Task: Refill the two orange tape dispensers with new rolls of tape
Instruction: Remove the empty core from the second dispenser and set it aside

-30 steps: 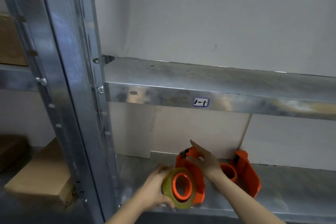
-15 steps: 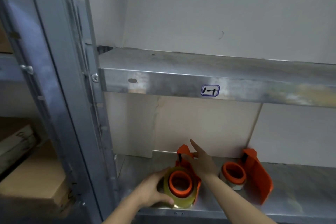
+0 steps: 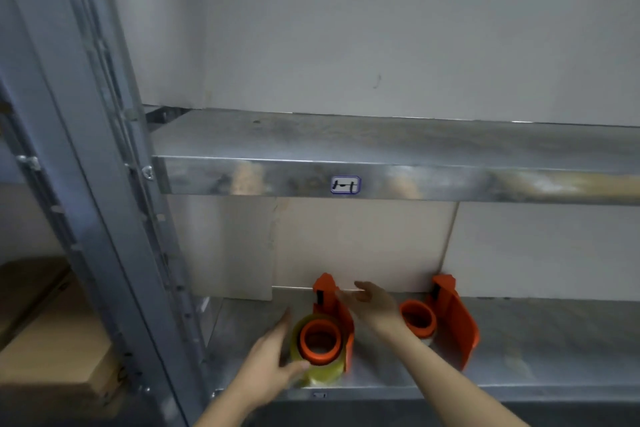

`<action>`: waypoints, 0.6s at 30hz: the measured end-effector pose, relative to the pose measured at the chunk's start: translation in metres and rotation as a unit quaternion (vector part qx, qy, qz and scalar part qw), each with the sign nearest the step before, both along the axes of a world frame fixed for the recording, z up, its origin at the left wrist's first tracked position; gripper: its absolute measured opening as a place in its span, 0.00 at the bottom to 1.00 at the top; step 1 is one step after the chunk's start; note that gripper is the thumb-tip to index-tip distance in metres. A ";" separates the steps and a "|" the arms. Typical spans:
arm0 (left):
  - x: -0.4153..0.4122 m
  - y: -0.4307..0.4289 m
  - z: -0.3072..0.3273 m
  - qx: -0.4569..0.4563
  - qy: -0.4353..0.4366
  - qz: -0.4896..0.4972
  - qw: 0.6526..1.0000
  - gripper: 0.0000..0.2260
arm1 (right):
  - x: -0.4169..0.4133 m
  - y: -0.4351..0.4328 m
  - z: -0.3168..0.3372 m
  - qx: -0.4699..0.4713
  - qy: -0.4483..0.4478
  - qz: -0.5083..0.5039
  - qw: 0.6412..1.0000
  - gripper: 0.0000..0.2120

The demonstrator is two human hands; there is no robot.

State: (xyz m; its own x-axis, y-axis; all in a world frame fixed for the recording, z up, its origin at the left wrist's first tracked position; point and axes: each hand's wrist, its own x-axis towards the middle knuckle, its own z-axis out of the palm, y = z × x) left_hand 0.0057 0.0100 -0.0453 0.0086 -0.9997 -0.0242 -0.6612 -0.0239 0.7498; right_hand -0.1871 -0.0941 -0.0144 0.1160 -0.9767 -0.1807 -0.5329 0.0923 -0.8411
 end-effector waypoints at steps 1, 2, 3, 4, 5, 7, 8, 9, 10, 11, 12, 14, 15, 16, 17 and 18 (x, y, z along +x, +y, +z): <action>-0.004 -0.003 0.008 -0.006 -0.007 -0.002 1.000 0.44 | -0.007 0.006 0.005 -0.007 -0.019 -0.004 1.000 0.32; -0.011 -0.005 0.018 -0.016 -0.009 -0.009 1.000 0.44 | -0.015 0.012 0.011 -0.019 -0.030 -0.002 0.999 0.32; -0.018 -0.010 0.027 -0.030 -0.010 -0.017 0.999 0.43 | -0.022 0.019 0.017 -0.033 -0.029 0.006 0.999 0.32; -0.027 -0.014 0.034 -0.046 -0.011 -0.027 0.998 0.43 | -0.030 0.026 0.024 -0.052 -0.020 0.020 0.998 0.32; -0.037 -0.019 0.040 -0.057 -0.012 -0.038 0.998 0.44 | -0.039 0.032 0.031 -0.073 -0.007 0.033 0.997 0.33; -0.060 -0.027 0.049 -0.061 -0.011 -0.063 0.996 0.47 | -0.059 0.045 0.045 -0.110 0.016 0.038 0.993 0.36; -0.074 -0.031 0.053 -0.058 -0.005 -0.076 0.995 0.48 | -0.070 0.050 0.052 -0.124 0.023 0.032 0.991 0.38; -0.087 -0.035 0.055 -0.055 -0.002 -0.088 0.995 0.48 | -0.082 0.054 0.057 -0.135 0.026 0.023 0.990 0.39; -0.102 -0.039 0.059 -0.058 -0.001 -0.100 0.993 0.49 | -0.095 0.058 0.062 -0.145 0.026 0.014 0.989 0.39; -0.116 -0.043 0.062 -0.062 0.001 -0.106 0.992 0.49 | -0.108 0.061 0.065 -0.152 0.026 0.007 0.988 0.39; -0.129 -0.047 0.065 -0.066 0.005 -0.107 0.992 0.50 | -0.120 0.063 0.068 -0.155 0.027 0.001 0.988 0.38; -0.153 -0.054 0.067 -0.062 0.012 -0.116 0.991 0.50 | -0.144 0.065 0.073 -0.159 0.027 -0.012 0.987 0.36; -0.162 -0.057 0.068 -0.058 0.013 -0.123 0.991 0.50 | -0.155 0.065 0.074 -0.158 0.025 -0.013 0.987 0.35; -0.170 -0.060 0.067 -0.050 0.011 -0.126 0.991 0.50 | -0.164 0.064 0.074 -0.155 0.025 -0.010 0.988 0.36; -0.176 -0.063 0.066 -0.041 0.010 -0.126 0.991 0.50 | -0.173 0.063 0.073 -0.150 0.029 -0.005 0.988 0.37; -0.182 -0.065 0.064 -0.031 0.007 -0.122 0.992 0.51 | -0.181 0.060 0.071 -0.147 0.035 0.003 0.988 0.39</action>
